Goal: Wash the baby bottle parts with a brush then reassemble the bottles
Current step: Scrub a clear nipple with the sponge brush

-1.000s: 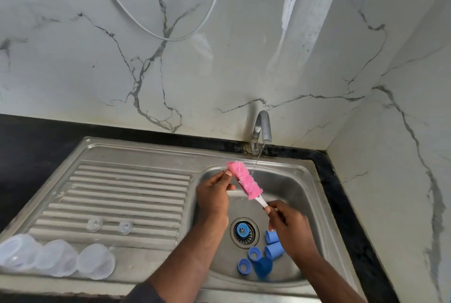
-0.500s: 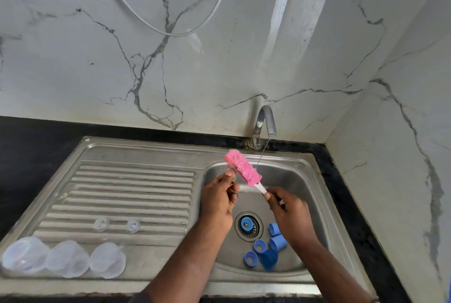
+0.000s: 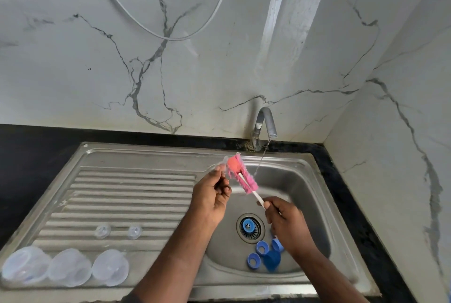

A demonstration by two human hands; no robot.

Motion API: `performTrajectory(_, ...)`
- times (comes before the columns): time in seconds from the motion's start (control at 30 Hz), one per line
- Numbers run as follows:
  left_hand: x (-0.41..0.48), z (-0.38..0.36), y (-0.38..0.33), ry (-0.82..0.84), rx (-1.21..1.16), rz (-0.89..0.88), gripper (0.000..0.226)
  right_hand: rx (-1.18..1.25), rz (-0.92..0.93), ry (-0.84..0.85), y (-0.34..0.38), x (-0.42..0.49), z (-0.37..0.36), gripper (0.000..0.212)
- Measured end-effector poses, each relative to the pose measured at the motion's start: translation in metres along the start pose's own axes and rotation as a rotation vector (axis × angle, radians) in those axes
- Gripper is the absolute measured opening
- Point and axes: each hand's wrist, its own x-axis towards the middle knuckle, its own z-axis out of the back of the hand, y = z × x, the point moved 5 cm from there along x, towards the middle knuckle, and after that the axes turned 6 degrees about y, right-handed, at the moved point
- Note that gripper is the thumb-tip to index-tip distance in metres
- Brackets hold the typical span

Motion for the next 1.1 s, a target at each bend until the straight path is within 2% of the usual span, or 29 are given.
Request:
performTrajectory(0.1, -0.002, -0.012, 0.009, 0.037, 0.060, -0.027, 0.012, 0.080, -0.051, -0.029, -0.002, 0.000, 0.002, 0.025)
performTrajectory(0.23, -0.009, -0.029, 0.021, 0.111, 0.314, -0.126, 0.005, 0.080, -0.036, -0.047, -0.002, 0.006, 0.018, 0.025)
performTrajectory(0.33, 0.002, -0.032, 0.010, 0.105, 0.511, -0.209, 0.010, 0.020, -0.007, 0.006, -0.018, 0.002, 0.040, 0.022)
performTrajectory(0.4, 0.012, -0.033, 0.003, 0.108, 0.624, -0.202, 0.016, -0.038, 0.009, 0.028, -0.029, -0.002, 0.052, 0.020)
performTrajectory(0.5, 0.015, -0.047, 0.021, 0.178, 0.782, -0.121, 0.019, -0.062, 0.039, -0.026, -0.036, 0.004, 0.066, 0.019)
performTrajectory(0.57, 0.014, -0.057, 0.037, 0.192, 0.807, -0.080, 0.018, -0.048, 0.086, -0.062, -0.037, 0.009, 0.072, 0.016)
performTrajectory(0.7, 0.024, -0.061, 0.027, 0.096, 0.881, -0.219, 0.016, -0.054, 0.139, -0.016, -0.052, 0.008, 0.083, 0.019)
performTrajectory(0.77, 0.022, -0.068, 0.029, 0.120, 0.982, -0.245, 0.016, -0.048, 0.155, 0.008, -0.055, 0.007, 0.091, 0.024)
performTrajectory(0.83, 0.015, -0.080, 0.040, 0.188, 1.030, -0.229, 0.017, -0.056, 0.167, -0.025, -0.055, 0.013, 0.100, 0.027)
performTrajectory(0.9, 0.013, -0.085, 0.046, 0.182, 1.054, -0.263, 0.017, -0.076, 0.194, -0.049, -0.057, 0.017, 0.106, 0.029)
performTrajectory(1.0, 0.018, -0.077, 0.039, 0.068, 1.056, -0.375, 0.014, -0.143, 0.244, 0.001, -0.068, 0.015, 0.111, 0.016)
performTrajectory(1.1, 0.014, -0.081, 0.039, 0.063, 1.172, -0.446, 0.015, -0.201, 0.289, 0.012, -0.069, 0.014, 0.117, 0.017)
